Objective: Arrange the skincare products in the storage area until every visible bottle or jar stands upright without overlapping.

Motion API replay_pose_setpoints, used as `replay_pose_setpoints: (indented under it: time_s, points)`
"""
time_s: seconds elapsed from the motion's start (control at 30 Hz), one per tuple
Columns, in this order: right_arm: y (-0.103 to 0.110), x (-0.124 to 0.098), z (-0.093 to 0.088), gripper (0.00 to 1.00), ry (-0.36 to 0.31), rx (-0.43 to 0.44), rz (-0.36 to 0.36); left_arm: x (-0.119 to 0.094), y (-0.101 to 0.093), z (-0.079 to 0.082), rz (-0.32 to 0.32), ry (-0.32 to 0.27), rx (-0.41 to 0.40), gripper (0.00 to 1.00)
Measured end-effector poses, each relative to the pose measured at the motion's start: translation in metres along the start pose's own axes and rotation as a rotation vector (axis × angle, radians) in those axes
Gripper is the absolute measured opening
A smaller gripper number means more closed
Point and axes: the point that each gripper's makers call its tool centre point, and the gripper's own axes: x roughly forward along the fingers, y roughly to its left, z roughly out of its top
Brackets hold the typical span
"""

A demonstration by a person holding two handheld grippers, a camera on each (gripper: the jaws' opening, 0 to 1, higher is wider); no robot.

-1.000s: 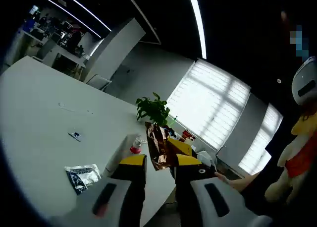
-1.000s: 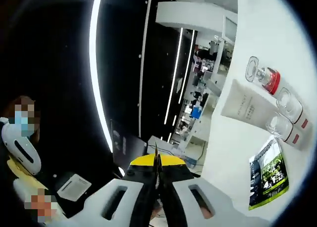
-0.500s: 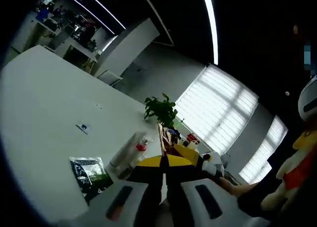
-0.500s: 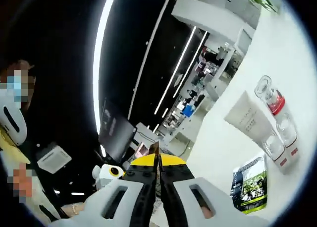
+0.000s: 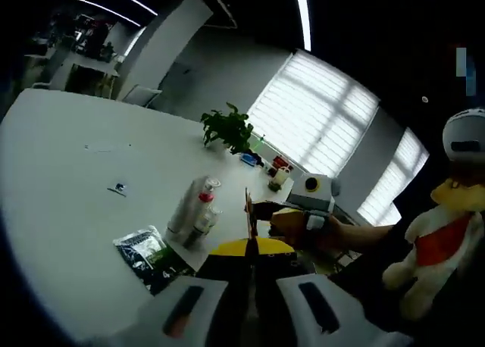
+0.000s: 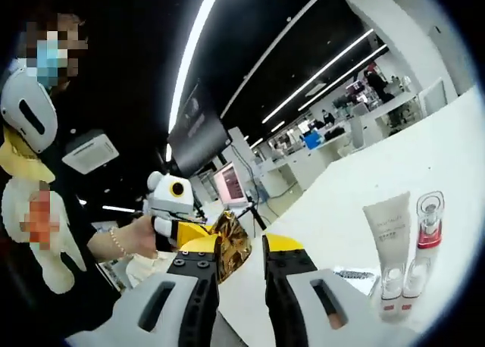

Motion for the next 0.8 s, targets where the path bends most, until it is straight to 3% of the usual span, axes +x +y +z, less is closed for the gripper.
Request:
replay_pose_setpoints:
  time_s: [0.13,0.23,0.3,0.43,0.53,0.6,0.8]
  points:
    - [0.009,0.005,-0.008,0.26,0.102,-0.061,0.056,0.002,-0.005,-0.002,-0.040,0.030,-0.004,0.00]
    - [0.018,0.010,-0.015,0.24,0.155,-0.061,0.111,0.004,-0.008,-0.007,-0.063,0.070,-0.002,0.00]
    - [0.019,0.012,-0.020,0.22,0.186,-0.054,0.128,0.006,-0.011,-0.013,-0.082,0.117,-0.005,0.00]
    - [0.023,0.011,-0.027,0.10,0.225,-0.035,0.156,0.005,-0.014,-0.017,-0.097,0.151,-0.016,0.00]
    - [0.025,0.010,-0.029,0.08,0.223,-0.025,0.158,0.004,-0.011,-0.019,-0.089,0.163,-0.015,0.00]
    - [0.028,0.009,-0.027,0.01,0.201,-0.014,0.175,0.003,-0.008,-0.019,-0.081,0.157,-0.012,0.00]
    - [0.016,0.009,-0.016,0.01,0.067,0.128,0.090,0.005,0.003,0.002,-0.037,-0.002,0.043,0.02]
